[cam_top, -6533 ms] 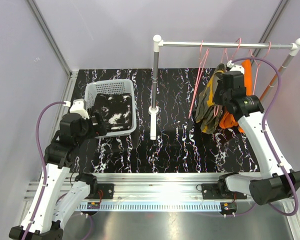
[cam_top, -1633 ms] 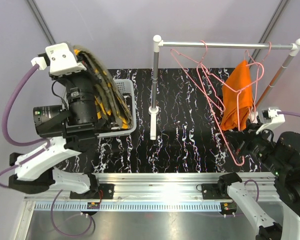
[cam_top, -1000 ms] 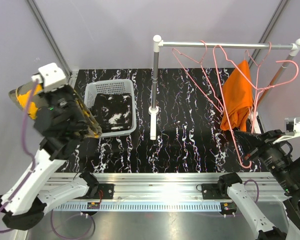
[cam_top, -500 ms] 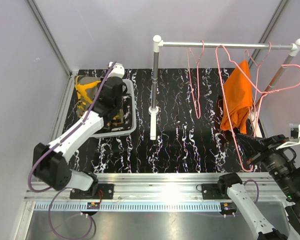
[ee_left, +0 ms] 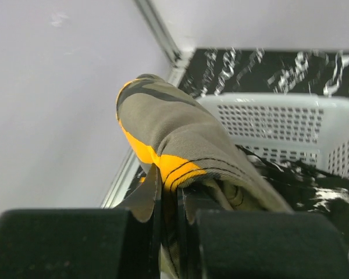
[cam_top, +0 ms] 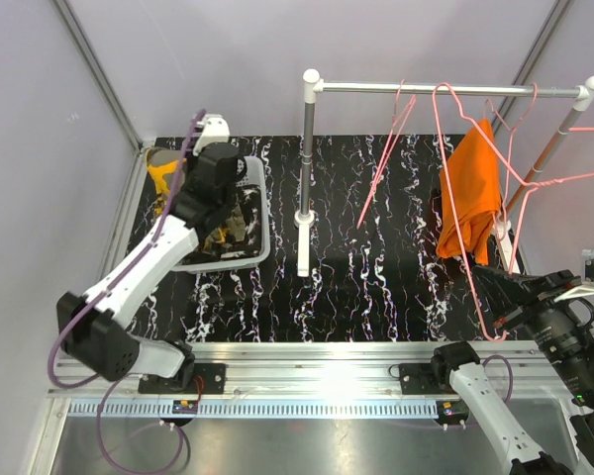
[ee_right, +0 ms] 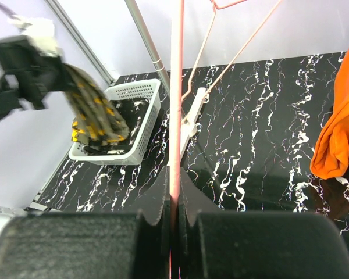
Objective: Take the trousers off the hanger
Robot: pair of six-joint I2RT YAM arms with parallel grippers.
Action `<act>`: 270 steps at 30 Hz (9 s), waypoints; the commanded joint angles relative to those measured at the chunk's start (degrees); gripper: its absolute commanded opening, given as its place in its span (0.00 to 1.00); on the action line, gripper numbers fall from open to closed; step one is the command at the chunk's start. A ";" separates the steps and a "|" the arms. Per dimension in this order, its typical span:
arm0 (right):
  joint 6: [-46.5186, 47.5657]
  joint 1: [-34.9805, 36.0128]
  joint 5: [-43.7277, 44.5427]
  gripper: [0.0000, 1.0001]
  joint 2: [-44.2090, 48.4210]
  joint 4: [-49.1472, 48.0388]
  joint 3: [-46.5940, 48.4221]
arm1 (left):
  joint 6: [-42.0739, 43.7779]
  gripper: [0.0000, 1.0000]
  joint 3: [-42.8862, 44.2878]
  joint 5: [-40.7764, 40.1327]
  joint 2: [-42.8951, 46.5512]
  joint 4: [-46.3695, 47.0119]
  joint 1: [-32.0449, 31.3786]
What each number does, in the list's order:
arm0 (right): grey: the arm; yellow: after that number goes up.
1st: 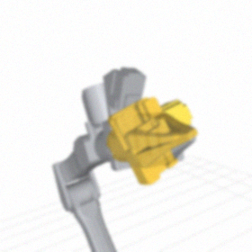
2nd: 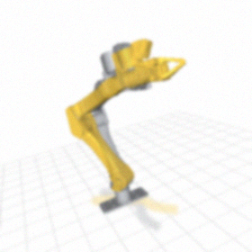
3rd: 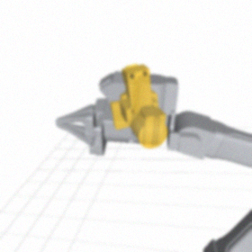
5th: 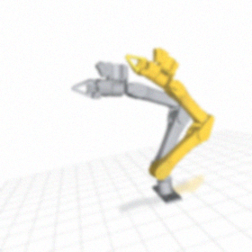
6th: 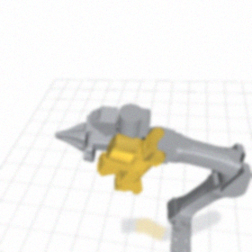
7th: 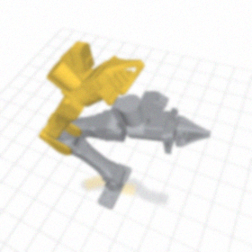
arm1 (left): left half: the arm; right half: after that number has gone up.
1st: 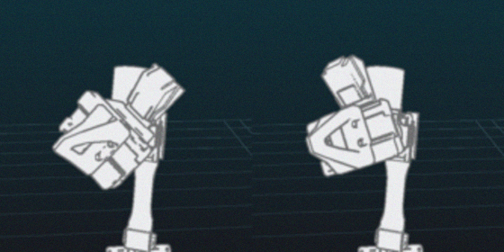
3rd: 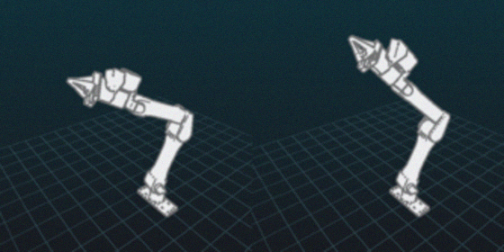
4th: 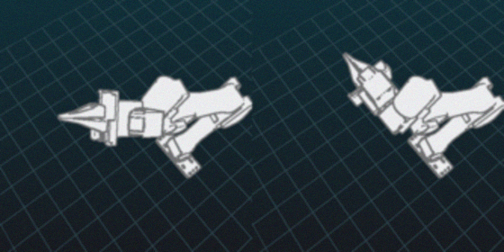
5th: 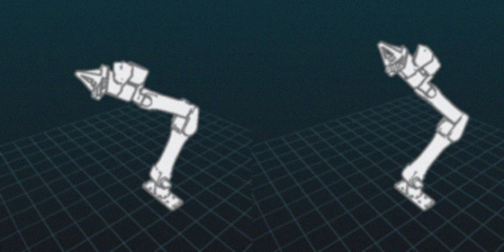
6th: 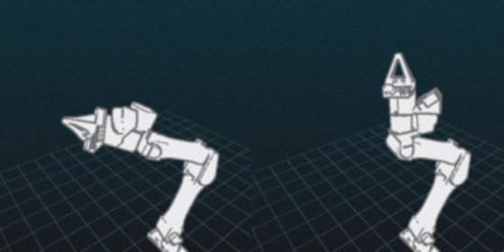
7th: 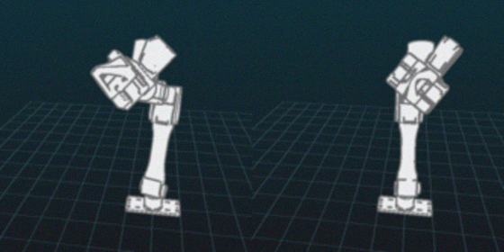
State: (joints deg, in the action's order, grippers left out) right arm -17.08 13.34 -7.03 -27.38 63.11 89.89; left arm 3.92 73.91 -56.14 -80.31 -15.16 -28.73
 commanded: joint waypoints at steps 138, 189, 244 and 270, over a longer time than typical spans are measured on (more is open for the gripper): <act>13.03 -0.16 8.71 0.00 -21.75 -8.53 -1.48 | -17.90 0.99 12.05 40.31 -8.68 -38.10 15.20; 6.44 -0.07 26.18 1.00 -27.39 -11.70 -7.71 | -18.16 0.99 -22.84 35.49 46.74 -21.05 15.28; 9.70 -18.09 17.05 0.00 -45.66 -20.22 -4.73 | -17.19 0.99 -24.95 47.97 46.74 -20.17 12.74; 13.13 -18.09 11.16 0.00 -40.57 -16.88 10.22 | -17.28 0.99 -24.87 48.05 45.95 -20.17 12.47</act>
State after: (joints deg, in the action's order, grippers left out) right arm -5.74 -4.86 5.10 -71.90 57.21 94.76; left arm -13.93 49.34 -9.52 -33.98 -38.41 -15.97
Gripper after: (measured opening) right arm 0.047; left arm 0.987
